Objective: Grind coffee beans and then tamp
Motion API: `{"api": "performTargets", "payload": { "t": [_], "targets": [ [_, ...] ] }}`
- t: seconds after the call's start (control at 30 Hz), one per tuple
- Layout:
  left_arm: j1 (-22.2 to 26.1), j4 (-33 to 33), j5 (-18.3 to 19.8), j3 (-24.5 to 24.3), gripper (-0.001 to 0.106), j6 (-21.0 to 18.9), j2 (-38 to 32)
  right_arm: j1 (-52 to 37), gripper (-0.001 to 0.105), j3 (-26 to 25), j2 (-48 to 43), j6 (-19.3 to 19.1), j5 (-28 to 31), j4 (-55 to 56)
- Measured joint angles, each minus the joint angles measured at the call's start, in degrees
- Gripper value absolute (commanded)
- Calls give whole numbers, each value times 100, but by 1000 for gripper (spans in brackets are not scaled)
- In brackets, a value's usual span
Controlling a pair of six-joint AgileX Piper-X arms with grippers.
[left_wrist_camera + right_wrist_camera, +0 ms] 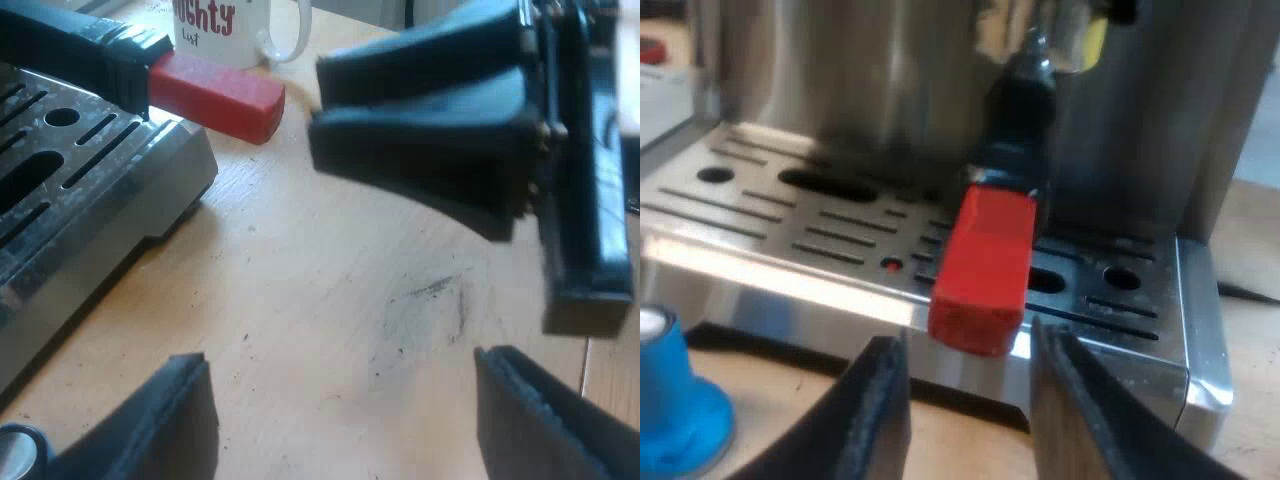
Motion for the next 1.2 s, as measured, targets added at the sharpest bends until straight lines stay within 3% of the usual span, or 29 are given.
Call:
{"api": "performTargets", "payload": {
  "t": [0.03, 0.1, 0.53, 0.57, 0.7, 0.93, 0.97, 1.07, 1.2],
  "targets": [
    [0, 0, 0, 0, 59, 0, 0, 55, 56, 0, 0, 0, -1, 62],
    [0, -12, 0, 0, 59, 0, 0, 139, 58, 0, 0, 0, 171, 60],
    [0, 147, 37, -273, 63, 0, 0, 331, 58, -407, -238, -36, 541, 70],
    [0, 167, 94, -315, 68, 0, 0, 331, 58, -768, -373, -51, 616, 571],
    [0, 189, 148, -358, 69, 0, -268, 331, 58, -1244, -412, -59, 571, 1302],
    [0, 186, 150, -358, 69, 0, -420, 112, 58, -1944, -412, 910, 11, 2848],
    [0, 186, 150, -358, 69, 0, -420, -62, 58, -2099, -412, 1350, -315, 3395],
    [0, 186, 150, -358, 69, 0, -420, -429, 58, -2421, -412, 1978, -969, 4144],
    [0, 186, 150, -358, 69, 0, -420, -919, 58, -2673, -412, 2285, -1948, 5155]
  ]
}}
